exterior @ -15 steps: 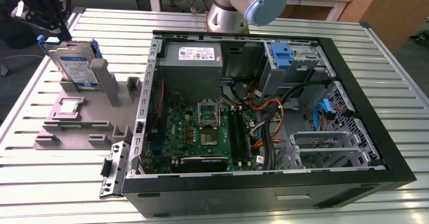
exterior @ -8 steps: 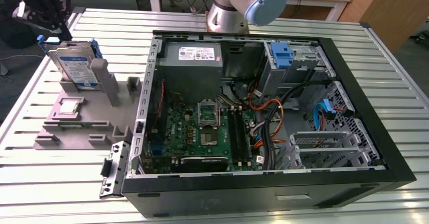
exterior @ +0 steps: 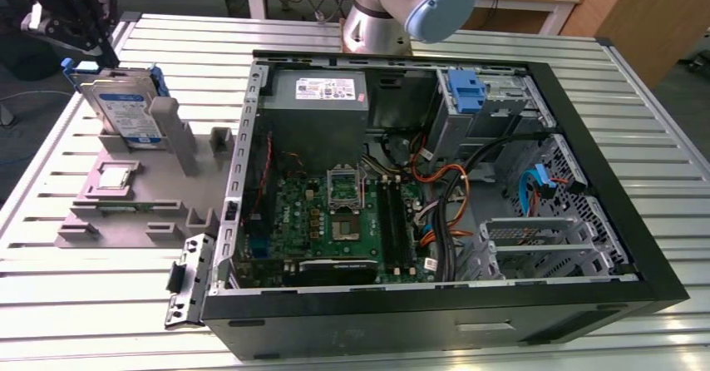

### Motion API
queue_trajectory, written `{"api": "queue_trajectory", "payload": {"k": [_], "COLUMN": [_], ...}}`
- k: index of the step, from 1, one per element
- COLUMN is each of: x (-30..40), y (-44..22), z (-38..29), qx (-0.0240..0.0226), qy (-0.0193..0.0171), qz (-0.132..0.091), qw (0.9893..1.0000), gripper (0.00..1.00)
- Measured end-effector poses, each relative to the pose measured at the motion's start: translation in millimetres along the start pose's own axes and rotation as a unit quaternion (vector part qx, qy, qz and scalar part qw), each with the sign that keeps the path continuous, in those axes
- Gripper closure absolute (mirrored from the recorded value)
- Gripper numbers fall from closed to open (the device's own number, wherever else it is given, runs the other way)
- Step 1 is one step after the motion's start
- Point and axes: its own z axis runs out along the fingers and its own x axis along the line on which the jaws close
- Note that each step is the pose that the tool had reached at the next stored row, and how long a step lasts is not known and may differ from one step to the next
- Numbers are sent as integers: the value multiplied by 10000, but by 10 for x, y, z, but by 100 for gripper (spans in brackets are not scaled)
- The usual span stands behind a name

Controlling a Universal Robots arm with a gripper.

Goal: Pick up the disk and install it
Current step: 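Pick up the disk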

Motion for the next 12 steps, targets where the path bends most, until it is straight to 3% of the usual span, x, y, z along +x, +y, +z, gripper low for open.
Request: {"api": "queue_trajectory", "payload": {"k": [12], "x": [-3], "y": [-14], "z": [9], "qx": [0], "qy": [-1], "qz": [0], "qw": [10000], "gripper": [89]}}
